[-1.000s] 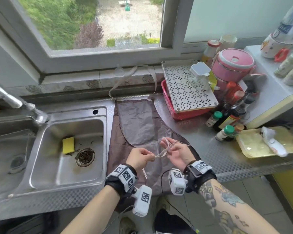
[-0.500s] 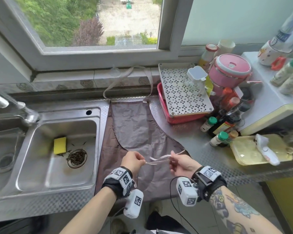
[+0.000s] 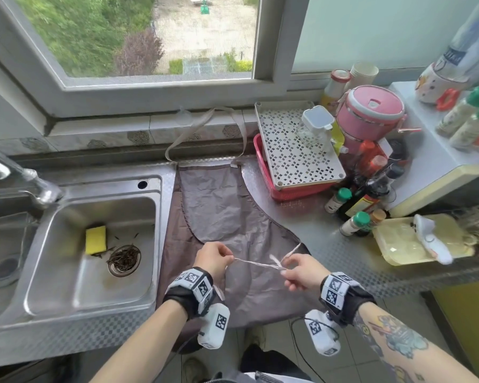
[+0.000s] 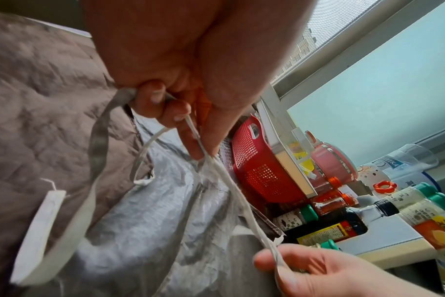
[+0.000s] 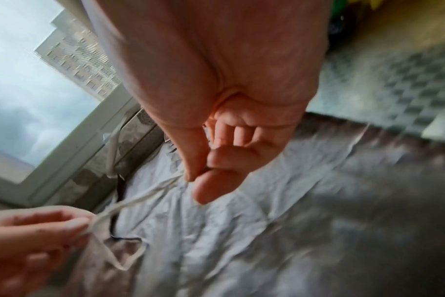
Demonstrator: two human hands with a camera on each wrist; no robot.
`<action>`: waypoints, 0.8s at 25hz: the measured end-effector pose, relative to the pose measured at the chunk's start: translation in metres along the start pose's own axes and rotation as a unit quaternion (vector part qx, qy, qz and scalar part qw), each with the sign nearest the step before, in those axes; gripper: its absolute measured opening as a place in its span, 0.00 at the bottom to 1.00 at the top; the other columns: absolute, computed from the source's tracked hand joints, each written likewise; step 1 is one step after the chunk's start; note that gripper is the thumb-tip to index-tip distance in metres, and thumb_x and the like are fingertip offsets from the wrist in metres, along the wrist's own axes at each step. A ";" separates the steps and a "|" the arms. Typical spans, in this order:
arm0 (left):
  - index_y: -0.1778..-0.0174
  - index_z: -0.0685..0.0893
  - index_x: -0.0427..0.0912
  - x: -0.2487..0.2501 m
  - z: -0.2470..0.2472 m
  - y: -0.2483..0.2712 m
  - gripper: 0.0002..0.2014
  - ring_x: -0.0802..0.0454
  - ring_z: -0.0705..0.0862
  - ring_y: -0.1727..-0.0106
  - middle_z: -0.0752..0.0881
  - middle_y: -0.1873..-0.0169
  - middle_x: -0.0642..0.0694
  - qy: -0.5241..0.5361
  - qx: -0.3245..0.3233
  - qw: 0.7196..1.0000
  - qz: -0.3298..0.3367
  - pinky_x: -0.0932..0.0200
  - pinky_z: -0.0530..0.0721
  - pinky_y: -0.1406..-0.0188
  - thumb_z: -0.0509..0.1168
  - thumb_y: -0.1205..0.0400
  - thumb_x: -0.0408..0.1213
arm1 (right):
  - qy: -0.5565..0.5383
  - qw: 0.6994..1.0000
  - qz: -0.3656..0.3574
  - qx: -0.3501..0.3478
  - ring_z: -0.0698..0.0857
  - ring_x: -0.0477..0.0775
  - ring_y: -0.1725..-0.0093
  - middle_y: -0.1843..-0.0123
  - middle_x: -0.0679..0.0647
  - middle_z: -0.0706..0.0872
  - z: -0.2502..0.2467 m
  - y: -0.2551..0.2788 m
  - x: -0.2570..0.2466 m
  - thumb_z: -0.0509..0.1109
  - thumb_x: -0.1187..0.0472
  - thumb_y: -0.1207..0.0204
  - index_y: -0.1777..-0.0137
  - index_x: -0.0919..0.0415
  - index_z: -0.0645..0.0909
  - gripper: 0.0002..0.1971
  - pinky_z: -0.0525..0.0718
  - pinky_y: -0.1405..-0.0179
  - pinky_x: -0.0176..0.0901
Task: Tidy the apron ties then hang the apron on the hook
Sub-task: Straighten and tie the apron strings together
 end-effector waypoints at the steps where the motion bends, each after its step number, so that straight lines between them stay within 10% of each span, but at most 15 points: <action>1: 0.66 0.87 0.49 -0.002 -0.002 0.000 0.01 0.52 0.86 0.57 0.90 0.64 0.48 -0.005 -0.003 1.000 0.006 0.64 0.76 0.56 0.72 0.31 0.38 | 0.063 0.998 0.000 0.014 0.79 0.48 0.82 0.74 0.56 0.84 -0.005 0.000 0.004 0.66 0.67 0.24 0.56 0.59 0.78 0.03 0.69 0.85 0.34; 6: 0.55 0.87 0.46 -0.014 -0.009 0.000 0.09 0.51 0.87 0.51 0.91 0.56 0.48 -0.016 0.010 1.000 0.021 0.62 0.79 0.51 0.70 0.30 0.39 | 0.246 0.942 0.018 0.225 0.87 0.63 0.49 0.55 0.61 0.90 -0.044 0.008 0.010 0.62 0.62 0.27 0.58 0.56 0.88 0.12 0.82 0.51 0.44; 11: 0.60 0.89 0.47 -0.027 -0.016 0.001 0.08 0.47 0.87 0.50 0.91 0.56 0.45 -0.058 -0.012 0.998 0.007 0.63 0.75 0.56 0.70 0.28 0.46 | 0.519 0.809 0.005 0.276 0.81 0.57 0.40 0.46 0.50 0.87 -0.052 0.018 0.013 0.58 0.63 0.27 0.49 0.49 0.83 0.14 0.75 0.44 0.51; 15: 0.63 0.87 0.49 -0.034 -0.009 0.001 0.05 0.45 0.88 0.48 0.92 0.54 0.43 -0.100 -0.054 0.994 0.001 0.60 0.79 0.52 0.69 0.27 0.46 | 0.443 0.866 -0.116 0.202 0.82 0.59 0.39 0.44 0.53 0.87 0.001 0.009 0.002 0.62 0.60 0.30 0.45 0.52 0.81 0.15 0.76 0.39 0.51; 20: 0.52 0.88 0.45 -0.033 -0.001 0.003 0.12 0.44 0.86 0.41 0.90 0.47 0.42 -0.128 -0.097 0.987 0.014 0.58 0.80 0.44 0.66 0.24 0.47 | 0.466 0.856 -0.104 0.197 0.76 0.61 0.35 0.38 0.58 0.80 0.051 -0.020 0.000 0.67 0.46 0.27 0.38 0.59 0.75 0.22 0.74 0.36 0.54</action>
Point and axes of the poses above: each hand's wrist, its own y-axis away from the middle knuckle, its own z-axis out of the palm, x = y × z, the point moved 1 cm from there along -y, towards the middle knuckle
